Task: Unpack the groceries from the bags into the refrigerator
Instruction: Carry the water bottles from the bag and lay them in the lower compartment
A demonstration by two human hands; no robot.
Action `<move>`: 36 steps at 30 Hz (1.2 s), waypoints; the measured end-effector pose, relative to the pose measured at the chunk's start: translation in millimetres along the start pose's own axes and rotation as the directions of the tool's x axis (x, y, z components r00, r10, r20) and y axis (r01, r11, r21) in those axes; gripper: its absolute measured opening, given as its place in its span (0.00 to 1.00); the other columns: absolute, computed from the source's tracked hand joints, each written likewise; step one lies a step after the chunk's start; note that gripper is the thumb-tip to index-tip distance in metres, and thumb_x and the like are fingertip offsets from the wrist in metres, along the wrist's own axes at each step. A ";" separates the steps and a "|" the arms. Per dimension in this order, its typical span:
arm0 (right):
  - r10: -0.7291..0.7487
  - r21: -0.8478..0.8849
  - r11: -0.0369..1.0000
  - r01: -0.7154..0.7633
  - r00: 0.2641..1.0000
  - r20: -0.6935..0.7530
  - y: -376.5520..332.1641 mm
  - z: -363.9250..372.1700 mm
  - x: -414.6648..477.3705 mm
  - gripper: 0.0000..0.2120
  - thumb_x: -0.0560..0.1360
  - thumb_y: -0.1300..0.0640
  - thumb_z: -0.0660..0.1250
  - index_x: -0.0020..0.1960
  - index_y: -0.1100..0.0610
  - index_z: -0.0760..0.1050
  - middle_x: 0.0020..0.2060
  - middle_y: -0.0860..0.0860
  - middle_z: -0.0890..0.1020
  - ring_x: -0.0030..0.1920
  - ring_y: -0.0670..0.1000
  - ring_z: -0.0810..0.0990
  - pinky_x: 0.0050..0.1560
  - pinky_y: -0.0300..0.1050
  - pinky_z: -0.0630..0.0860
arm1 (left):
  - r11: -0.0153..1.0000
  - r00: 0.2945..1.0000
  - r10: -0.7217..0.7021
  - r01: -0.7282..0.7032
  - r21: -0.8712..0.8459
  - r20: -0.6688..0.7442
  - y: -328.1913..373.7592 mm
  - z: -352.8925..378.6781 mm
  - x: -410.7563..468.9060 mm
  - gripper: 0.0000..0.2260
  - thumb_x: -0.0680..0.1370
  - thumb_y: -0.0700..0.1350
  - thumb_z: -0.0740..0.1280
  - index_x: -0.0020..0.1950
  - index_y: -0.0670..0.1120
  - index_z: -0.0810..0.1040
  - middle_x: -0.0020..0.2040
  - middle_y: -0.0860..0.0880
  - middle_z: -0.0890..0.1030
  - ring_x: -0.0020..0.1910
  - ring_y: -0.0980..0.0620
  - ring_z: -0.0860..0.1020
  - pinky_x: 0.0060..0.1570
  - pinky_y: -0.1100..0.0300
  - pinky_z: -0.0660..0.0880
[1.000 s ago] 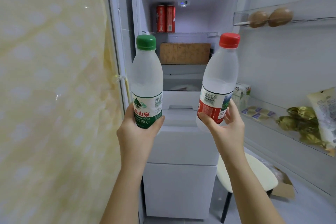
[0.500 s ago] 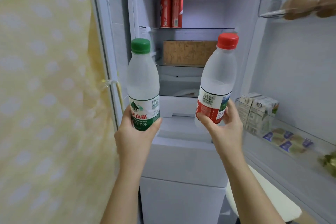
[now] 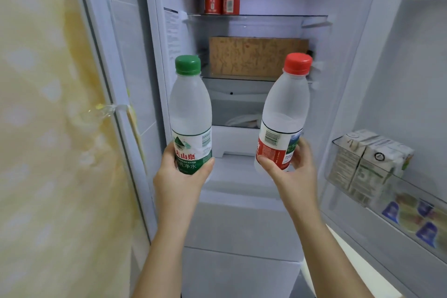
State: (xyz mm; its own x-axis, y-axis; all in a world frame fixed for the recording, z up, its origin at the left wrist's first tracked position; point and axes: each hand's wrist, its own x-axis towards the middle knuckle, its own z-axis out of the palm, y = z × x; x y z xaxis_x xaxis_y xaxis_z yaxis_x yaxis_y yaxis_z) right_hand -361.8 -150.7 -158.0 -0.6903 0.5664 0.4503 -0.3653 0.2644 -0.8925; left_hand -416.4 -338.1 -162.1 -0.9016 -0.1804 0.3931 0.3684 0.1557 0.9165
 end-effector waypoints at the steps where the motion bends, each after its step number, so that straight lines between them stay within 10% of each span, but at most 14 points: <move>1: 0.010 -0.002 1.000 -0.010 1.000 -0.004 7.5 4.5 7.4 0.35 0.66 0.60 0.80 0.68 0.49 0.70 0.58 0.44 0.80 0.55 0.39 0.79 0.47 0.28 0.76 | 1.000 1.000 -0.008 0.008 0.001 0.004 -7.6 6.5 8.9 0.24 0.66 0.47 0.79 0.58 0.56 0.75 0.45 0.65 0.80 0.43 0.69 0.78 0.38 0.75 0.72; 36: 0.371 -0.245 0.892 -0.380 0.925 -0.084 232.8 91.5 134.4 0.35 0.66 0.58 0.80 0.65 0.46 0.65 0.53 0.38 0.79 0.49 0.31 0.79 0.45 0.29 0.77 | 0.941 0.900 -0.336 0.310 0.133 0.277 -206.1 154.7 163.5 0.26 0.66 0.42 0.80 0.59 0.52 0.72 0.49 0.58 0.81 0.48 0.58 0.80 0.44 0.61 0.77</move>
State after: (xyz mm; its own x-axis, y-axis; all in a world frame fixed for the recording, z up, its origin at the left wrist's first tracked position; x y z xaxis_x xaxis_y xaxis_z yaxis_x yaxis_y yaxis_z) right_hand -596.8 -84.5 -303.1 -0.7212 0.6877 0.0836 0.0894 0.2120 -0.9732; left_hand -674.7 -249.4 -298.2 -0.9982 0.0542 0.0259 0.0372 0.2195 0.9749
